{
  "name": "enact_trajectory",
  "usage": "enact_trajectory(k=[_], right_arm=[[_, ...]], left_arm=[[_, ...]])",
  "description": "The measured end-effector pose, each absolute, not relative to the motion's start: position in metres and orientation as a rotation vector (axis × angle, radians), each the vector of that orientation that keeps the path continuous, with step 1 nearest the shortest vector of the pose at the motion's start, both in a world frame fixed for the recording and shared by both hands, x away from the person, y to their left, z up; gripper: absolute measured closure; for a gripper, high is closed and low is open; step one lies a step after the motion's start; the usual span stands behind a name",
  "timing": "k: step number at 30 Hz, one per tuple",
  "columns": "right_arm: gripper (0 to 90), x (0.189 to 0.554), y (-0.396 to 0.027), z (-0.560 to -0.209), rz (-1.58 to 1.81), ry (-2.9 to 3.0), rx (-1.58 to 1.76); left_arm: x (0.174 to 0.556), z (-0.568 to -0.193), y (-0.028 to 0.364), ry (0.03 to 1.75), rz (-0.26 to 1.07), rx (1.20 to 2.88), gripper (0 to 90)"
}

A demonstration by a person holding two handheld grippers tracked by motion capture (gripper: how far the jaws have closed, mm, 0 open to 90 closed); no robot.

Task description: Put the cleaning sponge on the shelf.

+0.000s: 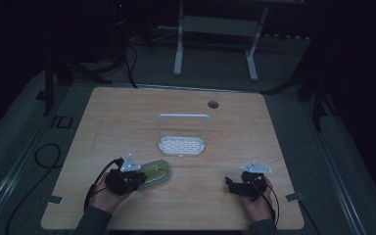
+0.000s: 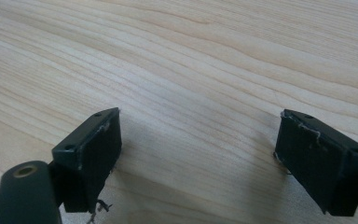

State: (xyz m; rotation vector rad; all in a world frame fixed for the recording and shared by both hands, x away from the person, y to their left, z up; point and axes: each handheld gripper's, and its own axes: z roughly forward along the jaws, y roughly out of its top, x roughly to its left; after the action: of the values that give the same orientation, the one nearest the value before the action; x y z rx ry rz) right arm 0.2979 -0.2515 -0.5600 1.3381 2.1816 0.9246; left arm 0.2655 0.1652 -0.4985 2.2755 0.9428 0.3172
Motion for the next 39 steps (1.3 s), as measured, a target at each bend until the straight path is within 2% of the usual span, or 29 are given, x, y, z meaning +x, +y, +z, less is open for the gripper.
enact_trajectory(k=[15, 39], right_arm=[[14.0, 0.298, -0.251, -0.560, 0.925, 2.181, 1.338], [14.0, 0.298, -0.251, -0.560, 0.926, 2.180, 1.340]], left_arm=[[0.285, -0.473, 0.156, 0.809, 0.287, 2.386, 58.8], [0.319, -0.466, 0.136, 0.742, 0.180, 2.576, 57.5]])
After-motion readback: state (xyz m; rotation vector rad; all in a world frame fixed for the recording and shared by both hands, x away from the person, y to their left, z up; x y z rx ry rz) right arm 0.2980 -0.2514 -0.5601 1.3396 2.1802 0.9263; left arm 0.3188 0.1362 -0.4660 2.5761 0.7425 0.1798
